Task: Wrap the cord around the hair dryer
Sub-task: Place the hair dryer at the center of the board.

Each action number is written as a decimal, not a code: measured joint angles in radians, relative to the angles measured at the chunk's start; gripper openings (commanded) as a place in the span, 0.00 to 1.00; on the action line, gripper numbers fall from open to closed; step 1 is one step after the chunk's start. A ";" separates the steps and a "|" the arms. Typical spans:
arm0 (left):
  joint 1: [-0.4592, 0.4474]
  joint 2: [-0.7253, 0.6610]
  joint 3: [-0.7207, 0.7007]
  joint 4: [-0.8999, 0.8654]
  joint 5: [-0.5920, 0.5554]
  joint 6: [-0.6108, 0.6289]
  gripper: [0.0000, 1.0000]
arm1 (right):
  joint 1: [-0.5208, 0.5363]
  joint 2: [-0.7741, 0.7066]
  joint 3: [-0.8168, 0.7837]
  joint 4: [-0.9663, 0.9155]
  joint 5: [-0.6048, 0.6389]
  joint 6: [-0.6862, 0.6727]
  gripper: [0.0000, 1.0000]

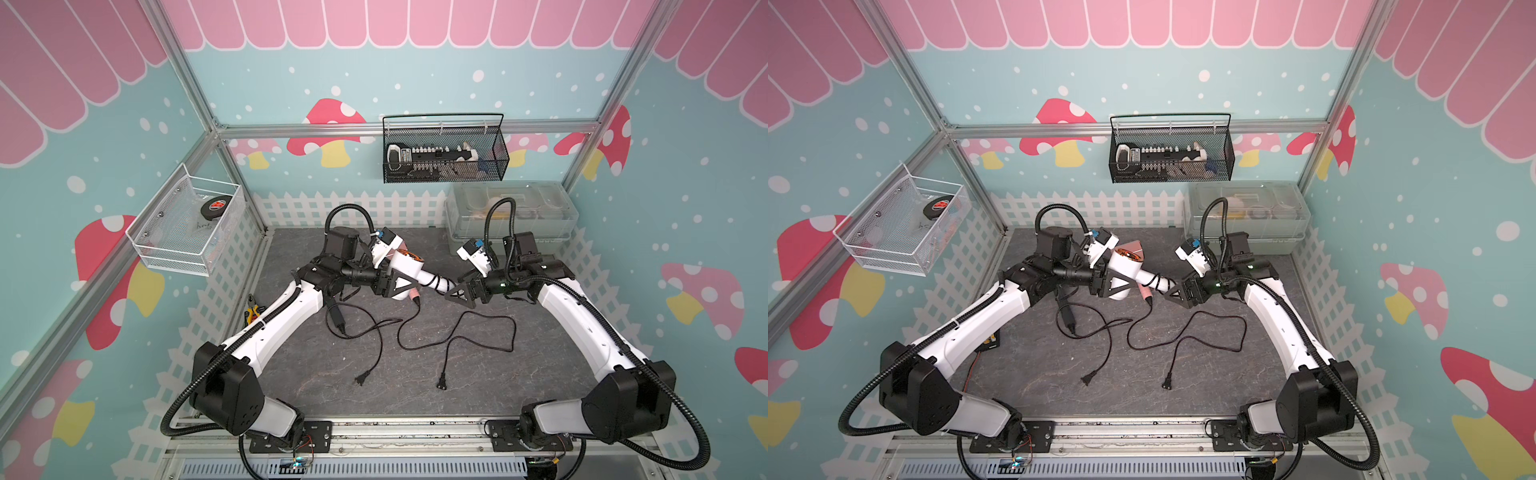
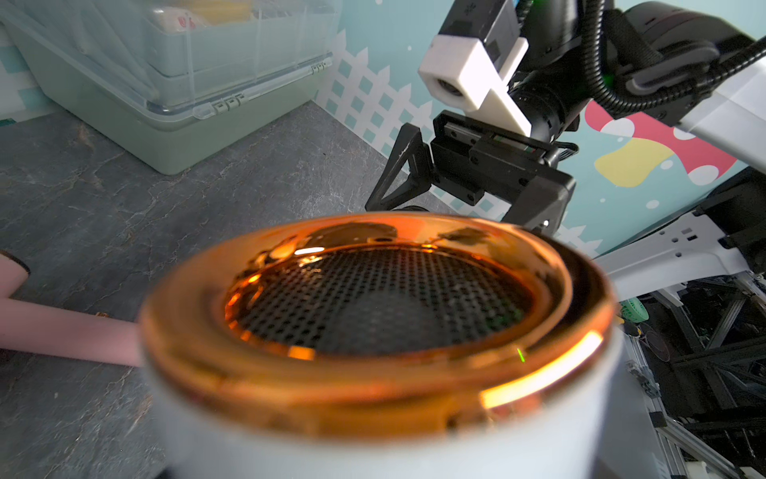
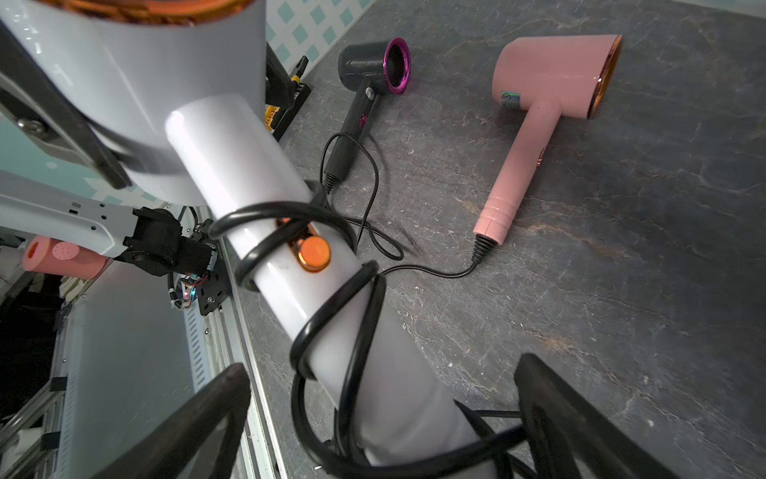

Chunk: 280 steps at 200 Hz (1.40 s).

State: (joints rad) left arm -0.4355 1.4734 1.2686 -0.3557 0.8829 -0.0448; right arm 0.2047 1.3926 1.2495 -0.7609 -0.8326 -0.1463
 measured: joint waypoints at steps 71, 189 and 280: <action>0.003 0.000 0.040 -0.014 0.011 0.000 0.00 | 0.009 0.042 -0.011 0.033 -0.092 -0.001 0.91; 0.031 0.029 0.050 -0.029 0.056 0.005 0.00 | 0.018 0.079 -0.019 0.023 -0.124 -0.060 0.62; 0.020 0.064 0.050 -0.030 0.066 0.031 0.00 | 0.019 0.109 -0.020 0.004 -0.111 -0.059 0.61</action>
State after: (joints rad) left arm -0.4156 1.5379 1.3182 -0.3859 0.9489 -0.0139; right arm 0.2234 1.5013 1.2297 -0.7567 -0.9436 -0.2050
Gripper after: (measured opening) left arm 0.721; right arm 0.632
